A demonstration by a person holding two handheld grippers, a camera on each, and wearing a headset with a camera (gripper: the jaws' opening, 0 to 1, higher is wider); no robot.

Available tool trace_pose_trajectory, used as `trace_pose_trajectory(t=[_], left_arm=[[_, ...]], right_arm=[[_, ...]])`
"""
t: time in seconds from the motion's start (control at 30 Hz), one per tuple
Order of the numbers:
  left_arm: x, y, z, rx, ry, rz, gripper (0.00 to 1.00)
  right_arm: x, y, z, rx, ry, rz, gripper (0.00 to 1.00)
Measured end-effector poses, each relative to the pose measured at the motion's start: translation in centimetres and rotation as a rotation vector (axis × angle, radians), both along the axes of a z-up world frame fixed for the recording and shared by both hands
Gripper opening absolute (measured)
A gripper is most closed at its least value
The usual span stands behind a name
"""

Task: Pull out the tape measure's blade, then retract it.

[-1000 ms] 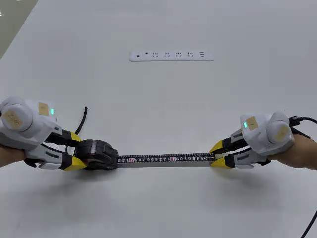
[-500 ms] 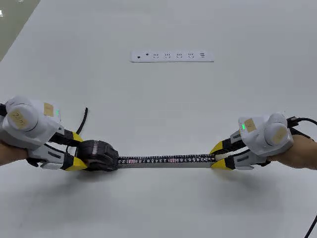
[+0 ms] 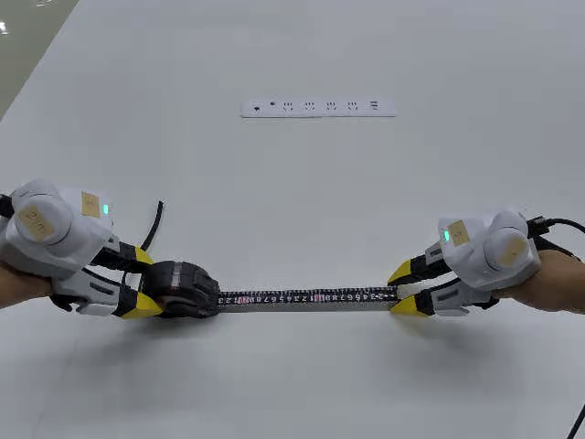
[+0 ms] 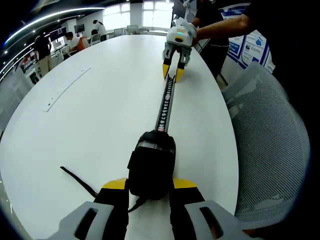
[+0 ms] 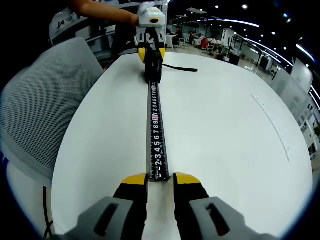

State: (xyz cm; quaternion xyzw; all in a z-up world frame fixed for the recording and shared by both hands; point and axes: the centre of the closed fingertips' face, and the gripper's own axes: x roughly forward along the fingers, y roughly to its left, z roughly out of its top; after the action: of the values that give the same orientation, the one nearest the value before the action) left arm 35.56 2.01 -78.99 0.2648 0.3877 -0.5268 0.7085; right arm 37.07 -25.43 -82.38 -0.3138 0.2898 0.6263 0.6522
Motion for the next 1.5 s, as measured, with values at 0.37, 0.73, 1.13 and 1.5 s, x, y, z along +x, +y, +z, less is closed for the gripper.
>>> trace_pose_trajectory(t=[0.37, 0.73, 1.13, 1.5], left_arm=[[-0.4, 0.6, 0.4, -0.041, 0.002, 0.068, 0.39], [-1.1, 1.5, 1.3, -0.131, -0.016, 0.192, 0.47], [-2.7, 1.4, 1.5, -0.213, -0.048, 0.290, 0.54], [-4.5, 1.6, 1.5, -0.256, -0.070, 0.361, 0.58]], right_arm=[[0.0, -1.2, 0.8, 0.016, -0.001, -0.057, 0.27], [-0.5, -2.2, 1.4, 0.036, -0.006, -0.123, 0.34], [-1.5, -2.9, 2.0, 0.074, -0.009, -0.215, 0.41], [-2.9, -3.3, 2.4, 0.129, -0.028, -0.305, 0.47]])
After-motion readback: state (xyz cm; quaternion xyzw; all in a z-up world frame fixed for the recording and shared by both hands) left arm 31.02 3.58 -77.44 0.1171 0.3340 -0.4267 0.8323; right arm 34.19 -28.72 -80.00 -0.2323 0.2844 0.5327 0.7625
